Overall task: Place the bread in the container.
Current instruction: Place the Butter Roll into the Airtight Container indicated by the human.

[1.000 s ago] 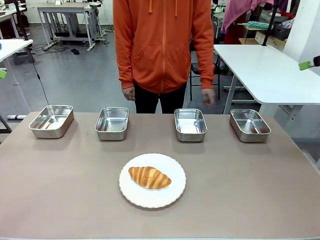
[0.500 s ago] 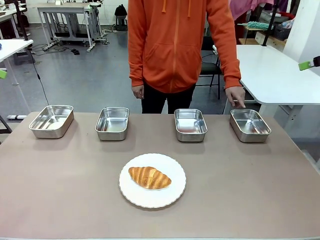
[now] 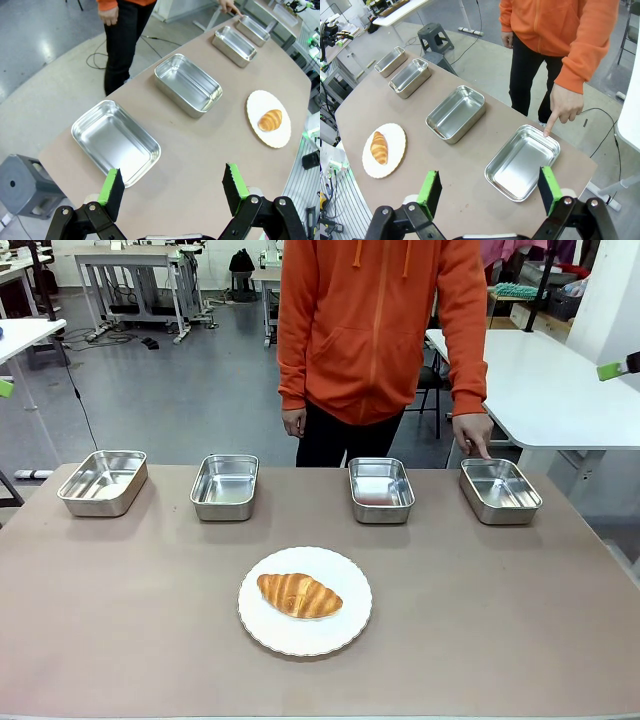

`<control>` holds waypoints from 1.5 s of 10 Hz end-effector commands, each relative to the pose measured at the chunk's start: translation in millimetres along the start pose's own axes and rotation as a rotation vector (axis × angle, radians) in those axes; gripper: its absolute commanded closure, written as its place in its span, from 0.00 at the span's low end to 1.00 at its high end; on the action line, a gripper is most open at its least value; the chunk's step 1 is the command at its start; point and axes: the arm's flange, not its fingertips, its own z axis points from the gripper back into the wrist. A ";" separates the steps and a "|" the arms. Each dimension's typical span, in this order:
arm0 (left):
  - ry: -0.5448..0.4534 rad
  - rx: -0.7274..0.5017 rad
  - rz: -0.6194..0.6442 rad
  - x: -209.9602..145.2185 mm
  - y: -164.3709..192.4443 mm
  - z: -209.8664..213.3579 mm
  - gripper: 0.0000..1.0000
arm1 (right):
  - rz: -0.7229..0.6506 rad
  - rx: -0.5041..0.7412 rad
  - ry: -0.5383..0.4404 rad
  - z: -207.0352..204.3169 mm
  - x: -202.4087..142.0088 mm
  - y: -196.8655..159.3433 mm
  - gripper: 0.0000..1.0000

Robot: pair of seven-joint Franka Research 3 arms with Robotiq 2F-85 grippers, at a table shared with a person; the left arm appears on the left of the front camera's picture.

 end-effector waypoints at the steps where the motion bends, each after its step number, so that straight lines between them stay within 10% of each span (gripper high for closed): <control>1: -0.003 0.002 -0.004 0.8 -0.1 1.9 0.00 | 0.003 -0.002 -0.004 -0.7 1.6 0.6 0.00; 7: -0.003 0.002 -0.004 0.8 -0.1 1.9 0.00 | 0.078 0.017 0.086 -31.4 23.7 39.0 0.00; 15: -0.003 0.002 -0.004 0.8 -0.1 1.9 0.00 | 0.392 0.068 0.504 -261.9 17.6 300.8 0.00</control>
